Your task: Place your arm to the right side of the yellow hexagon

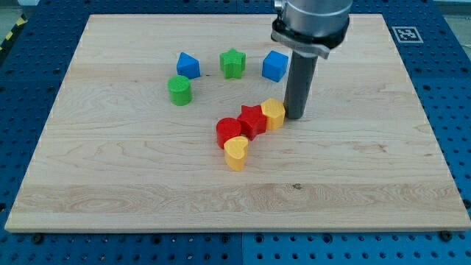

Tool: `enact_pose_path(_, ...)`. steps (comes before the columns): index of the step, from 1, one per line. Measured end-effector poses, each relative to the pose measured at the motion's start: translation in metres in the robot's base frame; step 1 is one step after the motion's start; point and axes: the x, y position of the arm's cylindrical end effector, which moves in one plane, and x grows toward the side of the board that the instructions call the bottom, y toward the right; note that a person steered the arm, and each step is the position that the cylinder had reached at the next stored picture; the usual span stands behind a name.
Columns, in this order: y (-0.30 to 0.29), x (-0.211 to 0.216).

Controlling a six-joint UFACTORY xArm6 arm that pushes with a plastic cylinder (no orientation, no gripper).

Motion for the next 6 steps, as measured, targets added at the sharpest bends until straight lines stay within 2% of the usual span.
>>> enact_pose_path(1,-0.004,0.042)
enact_pose_path(2,-0.019,0.042)
enact_pose_path(3,-0.019,0.034)
enact_pose_path(5,0.045,0.027)
enact_pose_path(6,0.041,-0.005)
